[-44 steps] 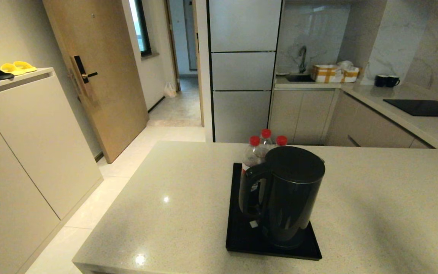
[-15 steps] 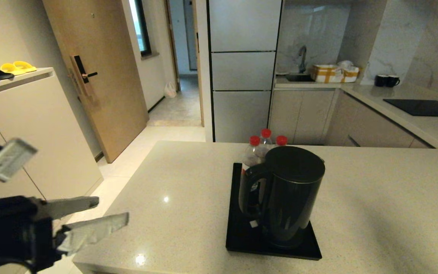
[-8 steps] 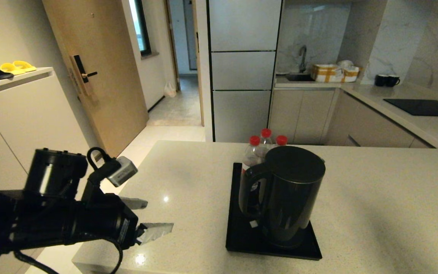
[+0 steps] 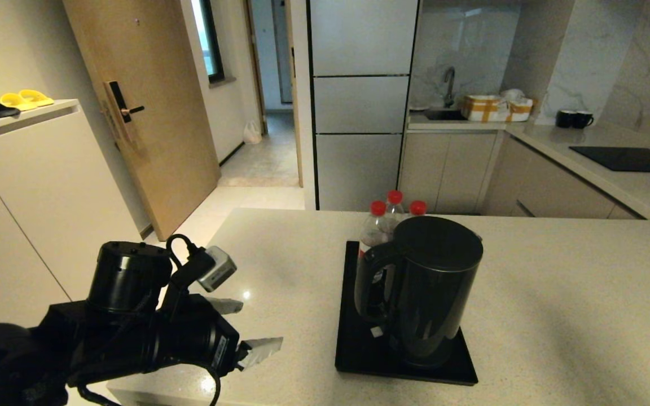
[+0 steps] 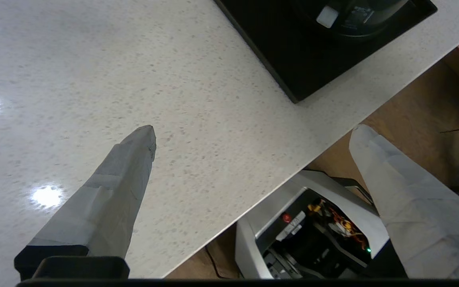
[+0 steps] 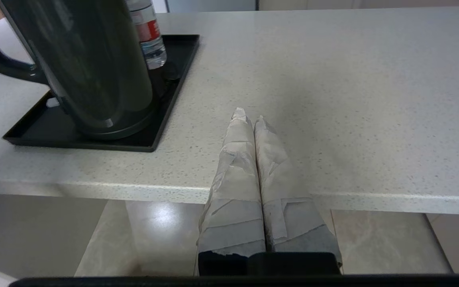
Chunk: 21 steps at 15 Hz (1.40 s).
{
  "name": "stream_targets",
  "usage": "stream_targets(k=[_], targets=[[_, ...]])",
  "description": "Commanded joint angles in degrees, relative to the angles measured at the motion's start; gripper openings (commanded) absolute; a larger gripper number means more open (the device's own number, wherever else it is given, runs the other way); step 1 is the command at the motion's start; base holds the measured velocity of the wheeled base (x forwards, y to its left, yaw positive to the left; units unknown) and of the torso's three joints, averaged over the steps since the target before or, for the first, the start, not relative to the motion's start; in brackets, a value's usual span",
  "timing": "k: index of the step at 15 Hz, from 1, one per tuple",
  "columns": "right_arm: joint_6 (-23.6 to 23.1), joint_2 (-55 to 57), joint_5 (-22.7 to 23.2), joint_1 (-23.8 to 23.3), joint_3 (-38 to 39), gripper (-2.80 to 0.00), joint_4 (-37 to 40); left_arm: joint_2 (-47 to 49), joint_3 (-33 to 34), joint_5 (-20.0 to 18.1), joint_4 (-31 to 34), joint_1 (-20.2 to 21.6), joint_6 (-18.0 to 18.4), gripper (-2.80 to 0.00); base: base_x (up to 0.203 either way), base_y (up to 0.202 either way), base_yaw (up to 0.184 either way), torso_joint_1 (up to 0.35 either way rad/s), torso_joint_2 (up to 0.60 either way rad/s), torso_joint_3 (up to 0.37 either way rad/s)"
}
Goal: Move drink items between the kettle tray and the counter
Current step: Pick up the kettle
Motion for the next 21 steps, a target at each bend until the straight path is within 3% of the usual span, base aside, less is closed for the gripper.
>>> stream_targets(k=[1, 6, 8, 9, 18, 19, 21], targets=[[0.0, 0.0, 0.0, 0.0, 0.0, -2.8, 0.0, 0.5, -1.8, 0.3, -0.1, -2.4, -1.9, 0.0, 0.0, 0.0, 0.0, 0.0, 0.0, 0.0], [0.0, 0.0, 0.0, 0.0, 0.0, -2.8, 0.0, 1.3, -3.0, 5.3, -0.4, -8.0, -3.4, 0.0, 0.0, 0.0, 0.0, 0.0, 0.0, 0.0], [0.0, 0.0, 0.0, 0.0, 0.0, -2.8, 0.0, 1.2, -2.5, 5.5, -0.5, -8.0, -3.5, 0.0, 0.0, 0.0, 0.0, 0.0, 0.0, 0.0], [-0.1, 0.0, 0.0, 0.0, 0.0, -2.8, 0.0, 0.6, -2.3, 5.5, -0.9, -8.0, -3.6, -2.8, 0.0, 0.0, 0.0, 0.0, 0.0, 0.0], [0.0, 0.0, 0.0, 0.0, 0.0, -2.8, 0.0, 2.4, -4.6, 5.8, -0.8, -8.6, -5.3, -2.8, 0.0, 0.0, 0.0, 0.0, 0.0, 0.0], [0.0, 0.0, 0.0, 0.0, 0.0, -2.8, 0.0, 2.8, -5.1, 6.9, -0.9, -9.2, -5.3, -2.8, 0.0, 0.0, 0.0, 0.0, 0.0, 0.0], [0.0, 0.0, 0.0, 0.0, 0.0, -2.8, 0.0, 8.5, -7.8, 18.1, -2.1, -13.5, -5.5, -2.8, 0.0, 0.0, 0.0, 0.0, 0.0, 0.0]])
